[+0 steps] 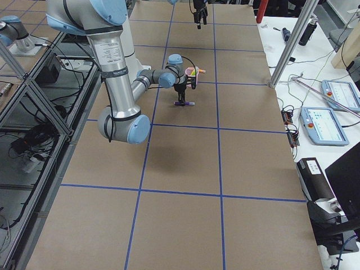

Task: Collect pens into pen holder
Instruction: 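Lift the purple marker, lower it into the cup, open right gripper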

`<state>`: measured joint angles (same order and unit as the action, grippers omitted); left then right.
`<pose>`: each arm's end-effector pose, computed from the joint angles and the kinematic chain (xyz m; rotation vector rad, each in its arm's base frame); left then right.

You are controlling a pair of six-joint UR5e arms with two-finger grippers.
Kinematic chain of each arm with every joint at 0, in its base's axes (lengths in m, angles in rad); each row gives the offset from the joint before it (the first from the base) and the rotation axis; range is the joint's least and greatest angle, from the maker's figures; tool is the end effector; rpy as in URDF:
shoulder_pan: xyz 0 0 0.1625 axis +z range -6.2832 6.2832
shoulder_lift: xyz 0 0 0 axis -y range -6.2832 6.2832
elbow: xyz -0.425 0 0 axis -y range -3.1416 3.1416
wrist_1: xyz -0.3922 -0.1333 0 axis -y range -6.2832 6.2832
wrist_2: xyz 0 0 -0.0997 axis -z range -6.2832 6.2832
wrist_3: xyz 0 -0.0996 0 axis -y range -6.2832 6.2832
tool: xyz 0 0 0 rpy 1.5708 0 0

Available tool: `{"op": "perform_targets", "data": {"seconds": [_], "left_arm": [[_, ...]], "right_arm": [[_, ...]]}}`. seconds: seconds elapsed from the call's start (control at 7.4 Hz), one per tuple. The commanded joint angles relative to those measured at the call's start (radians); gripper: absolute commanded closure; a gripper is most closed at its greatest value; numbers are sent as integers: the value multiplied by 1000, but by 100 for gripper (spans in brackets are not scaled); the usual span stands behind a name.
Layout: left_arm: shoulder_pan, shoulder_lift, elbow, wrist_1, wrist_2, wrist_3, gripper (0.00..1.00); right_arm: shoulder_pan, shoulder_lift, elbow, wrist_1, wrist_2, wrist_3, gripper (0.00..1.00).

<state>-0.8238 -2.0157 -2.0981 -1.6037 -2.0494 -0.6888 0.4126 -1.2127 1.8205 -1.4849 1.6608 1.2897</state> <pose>0.2973 -0.4497 0.1853 0.4550 0.9787 0.2928 -0.5099 -0.3589 0.3491 0.1545 -0.6815 0.0949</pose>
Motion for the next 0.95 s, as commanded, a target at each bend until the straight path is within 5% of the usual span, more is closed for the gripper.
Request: {"op": "perform_targets", "data": {"seconds": [0.0,0.41,0.81], "left_arm": [[0,0,1,1,0,0,0],[2,0,1,-1,0,0,0],[5,-2,12,-4,-2,-2,0]], "right_arm": [[0,16,-7,0,1,-7,94],[32,38,22,-5,-19,-6,100],[29,70,115,0,-350,-4,100]]}}
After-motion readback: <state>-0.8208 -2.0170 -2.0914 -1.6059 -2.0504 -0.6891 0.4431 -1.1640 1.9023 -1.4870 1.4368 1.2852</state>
